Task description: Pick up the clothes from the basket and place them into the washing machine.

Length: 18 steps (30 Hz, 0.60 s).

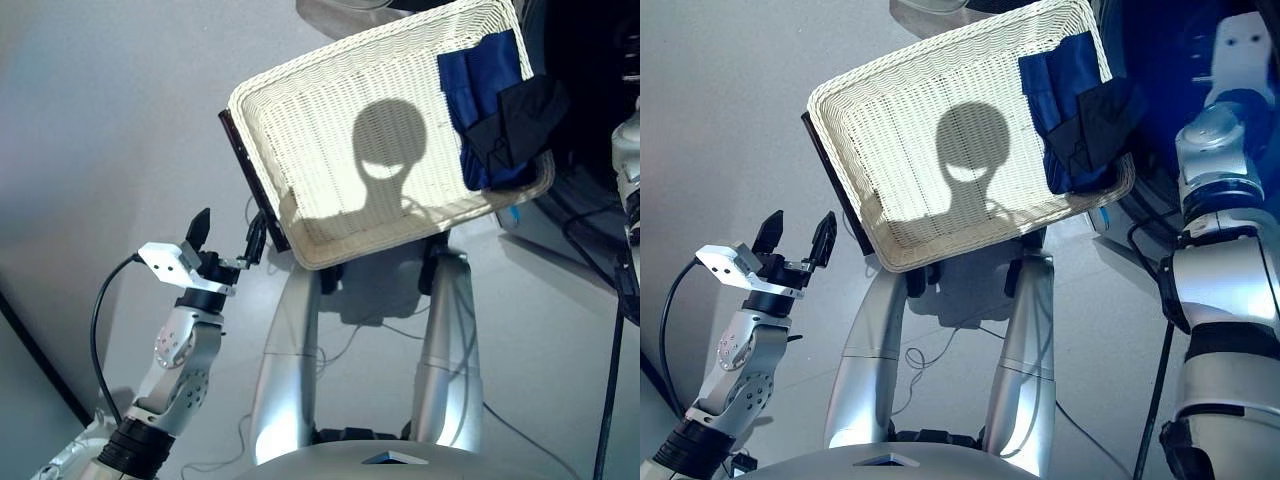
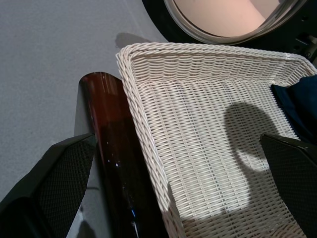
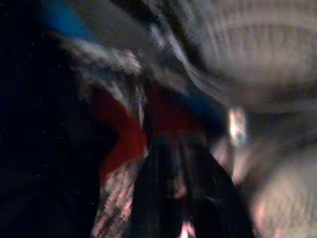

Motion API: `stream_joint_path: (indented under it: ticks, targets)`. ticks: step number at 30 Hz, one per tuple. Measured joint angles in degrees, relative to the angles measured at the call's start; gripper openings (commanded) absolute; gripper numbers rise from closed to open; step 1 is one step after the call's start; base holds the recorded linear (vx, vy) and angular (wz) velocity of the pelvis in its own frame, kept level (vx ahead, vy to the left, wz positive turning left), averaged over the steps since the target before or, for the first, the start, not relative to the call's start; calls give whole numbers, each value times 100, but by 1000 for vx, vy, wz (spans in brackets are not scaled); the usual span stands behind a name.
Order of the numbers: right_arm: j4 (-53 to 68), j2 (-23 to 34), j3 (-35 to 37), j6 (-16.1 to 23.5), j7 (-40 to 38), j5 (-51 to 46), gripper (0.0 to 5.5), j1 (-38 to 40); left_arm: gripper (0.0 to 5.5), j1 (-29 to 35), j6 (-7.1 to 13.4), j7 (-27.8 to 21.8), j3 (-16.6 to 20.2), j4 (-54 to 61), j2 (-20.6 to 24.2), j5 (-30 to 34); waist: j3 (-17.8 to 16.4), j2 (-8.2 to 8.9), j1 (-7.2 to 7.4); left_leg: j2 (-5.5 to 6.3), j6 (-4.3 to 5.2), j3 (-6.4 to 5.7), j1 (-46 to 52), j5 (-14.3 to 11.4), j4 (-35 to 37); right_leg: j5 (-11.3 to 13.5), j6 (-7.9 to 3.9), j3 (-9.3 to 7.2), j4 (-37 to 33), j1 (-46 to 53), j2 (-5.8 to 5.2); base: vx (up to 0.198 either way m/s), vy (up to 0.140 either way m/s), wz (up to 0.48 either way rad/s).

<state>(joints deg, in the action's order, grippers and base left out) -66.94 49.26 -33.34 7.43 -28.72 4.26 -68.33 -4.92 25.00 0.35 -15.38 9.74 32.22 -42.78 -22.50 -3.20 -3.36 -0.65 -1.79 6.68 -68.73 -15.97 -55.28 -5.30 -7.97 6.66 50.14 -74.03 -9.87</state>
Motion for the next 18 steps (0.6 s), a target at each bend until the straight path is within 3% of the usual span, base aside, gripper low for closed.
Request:
stream_joint_path:
  ticks: [10,18]
  targets:
    - [1886,1182,-785,41,551,1701,550,713,550,-25,47,-114,22,-12,21,11,-6,9,9,10,17,-11,-103,-15,-40,-11,10,-2,32,-96,16,0,0,0]
    - [2397,1553,-1494,346,1241,2028,550,748,550,-66,47,-245,43,-12,115,11,-54,90,29,-8,42,-36,-212,-63,-215,-59,30,-16,186,-199,38,0,0,0]
